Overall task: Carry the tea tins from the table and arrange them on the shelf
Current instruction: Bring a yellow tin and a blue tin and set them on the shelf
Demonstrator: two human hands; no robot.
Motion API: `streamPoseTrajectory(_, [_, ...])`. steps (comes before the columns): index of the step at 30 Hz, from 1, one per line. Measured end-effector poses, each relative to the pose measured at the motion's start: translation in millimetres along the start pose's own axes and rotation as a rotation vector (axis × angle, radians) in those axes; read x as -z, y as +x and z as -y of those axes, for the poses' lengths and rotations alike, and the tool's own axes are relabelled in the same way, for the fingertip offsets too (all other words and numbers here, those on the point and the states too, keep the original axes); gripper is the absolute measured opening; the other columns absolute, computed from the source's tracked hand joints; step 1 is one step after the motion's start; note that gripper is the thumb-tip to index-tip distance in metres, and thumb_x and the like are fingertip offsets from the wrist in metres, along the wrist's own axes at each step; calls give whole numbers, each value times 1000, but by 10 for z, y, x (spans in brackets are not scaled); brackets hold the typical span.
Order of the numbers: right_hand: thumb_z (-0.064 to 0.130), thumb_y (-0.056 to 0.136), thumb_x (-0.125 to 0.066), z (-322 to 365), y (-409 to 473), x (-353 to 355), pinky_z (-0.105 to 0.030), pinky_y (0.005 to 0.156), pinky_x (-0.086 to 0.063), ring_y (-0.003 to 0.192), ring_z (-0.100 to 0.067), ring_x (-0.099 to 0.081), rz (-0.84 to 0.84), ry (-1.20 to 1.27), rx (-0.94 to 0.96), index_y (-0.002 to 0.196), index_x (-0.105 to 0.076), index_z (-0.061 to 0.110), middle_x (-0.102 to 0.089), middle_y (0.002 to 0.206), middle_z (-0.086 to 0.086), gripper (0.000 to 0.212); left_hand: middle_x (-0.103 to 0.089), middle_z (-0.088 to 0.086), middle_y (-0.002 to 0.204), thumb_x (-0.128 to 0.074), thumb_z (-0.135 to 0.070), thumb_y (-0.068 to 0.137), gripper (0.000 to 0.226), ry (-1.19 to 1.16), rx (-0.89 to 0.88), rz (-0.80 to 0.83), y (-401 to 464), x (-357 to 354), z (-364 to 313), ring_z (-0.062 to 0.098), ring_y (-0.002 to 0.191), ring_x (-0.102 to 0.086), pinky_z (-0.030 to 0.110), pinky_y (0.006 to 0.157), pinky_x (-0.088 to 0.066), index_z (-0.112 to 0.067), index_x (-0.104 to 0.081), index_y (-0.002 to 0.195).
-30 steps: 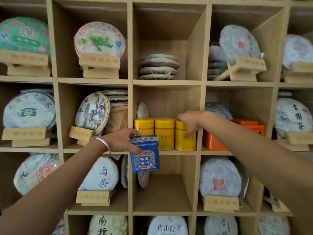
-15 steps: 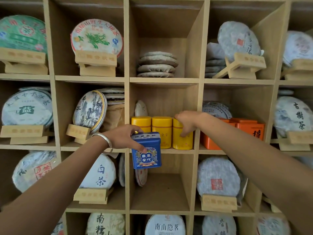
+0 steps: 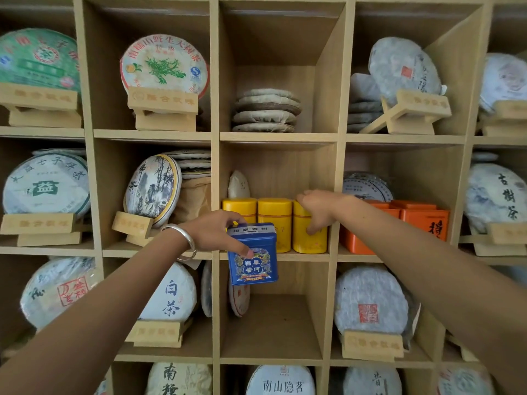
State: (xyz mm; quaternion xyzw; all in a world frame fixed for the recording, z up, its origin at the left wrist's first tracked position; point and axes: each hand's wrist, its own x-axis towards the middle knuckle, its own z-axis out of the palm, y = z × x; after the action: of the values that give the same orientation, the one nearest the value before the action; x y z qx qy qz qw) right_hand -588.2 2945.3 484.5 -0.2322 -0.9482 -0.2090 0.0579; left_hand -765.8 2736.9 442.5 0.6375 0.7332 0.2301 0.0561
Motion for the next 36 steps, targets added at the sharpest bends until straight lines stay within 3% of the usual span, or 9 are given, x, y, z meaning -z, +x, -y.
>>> streamPoseTrajectory(9, [47,73,-75,-32,27,8,-32,76,-46,100,-23,-52,4,20,-3,132,-40,8,-53,121,-12,79,-68,-3,105,-79,-54,59,68,-15,-2,10,1,-8,0,13,93,-67,40,88,-56,-26,-55,116])
streamPoseTrajectory(13, [42,85,-64,-42,-100,168,-38,95,-47,119,-30,-51,-150,96,-8,141,-36,4,-49,134,-18,74,-70,-3,102,-79,-55,55,68,-51,-12,-15,-8,78,-43,12,91,-68,39,87,-56,-26,-57,112])
streamPoseTrajectory(16, [28,93,-53,-22,-271,306,-36,95,-47,115,-23,-55,-384,429,7,133,-51,12,-55,129,-10,43,-72,-6,97,-76,-61,49,72,-83,-22,-45,-10,183,-130,9,86,-70,34,83,-58,-27,-58,109])
streamPoseTrajectory(18, [30,94,-53,45,-372,356,-30,89,-48,109,-16,-58,-414,718,30,125,-56,17,-61,119,-3,34,-72,-5,97,-77,-60,49,72,-100,-42,-91,18,272,-205,9,86,-70,31,80,-58,-25,-58,109])
streamPoseTrajectory(21, [44,90,-59,177,-451,379,-27,83,-51,104,-10,-59,-314,969,25,128,-53,20,-60,115,3,45,-70,-4,98,-81,-49,62,60,-128,-74,-151,105,425,-342,11,88,-69,29,73,-58,-23,-58,111])
streamPoseTrajectory(25, [38,89,-63,204,-473,433,-21,74,-56,98,-8,-66,-340,1260,35,126,-52,21,-64,115,2,42,-67,-7,99,-78,-41,74,50,-141,-120,-223,215,607,-531,9,87,-67,26,66,-58,-25,-55,115])
streamPoseTrajectory(29, [33,77,-77,198,-409,463,-34,82,-58,102,-15,-66,-392,1279,-5,120,-54,18,-64,112,1,51,-65,-4,102,-79,-38,72,58,-322,-128,-338,299,682,-658,10,87,-69,19,60,-56,-21,-51,120])
streamPoseTrajectory(32, [37,75,-79,188,-328,453,-33,86,-57,104,-12,-63,-471,1277,-105,121,-54,18,-63,112,2,56,-61,-8,100,-81,-37,71,71,-410,-111,-455,345,608,-676,7,86,-65,14,57,-53,-16,-45,128])
streamPoseTrajectory(36, [35,77,-78,167,-215,422,-30,83,-57,102,-11,-63,-487,1292,-152,124,-54,15,-63,113,1,56,-63,1,113,-81,-25,74,67,-646,-54,-537,449,422,-577,9,92,-64,17,62,-55,-8,-46,129])
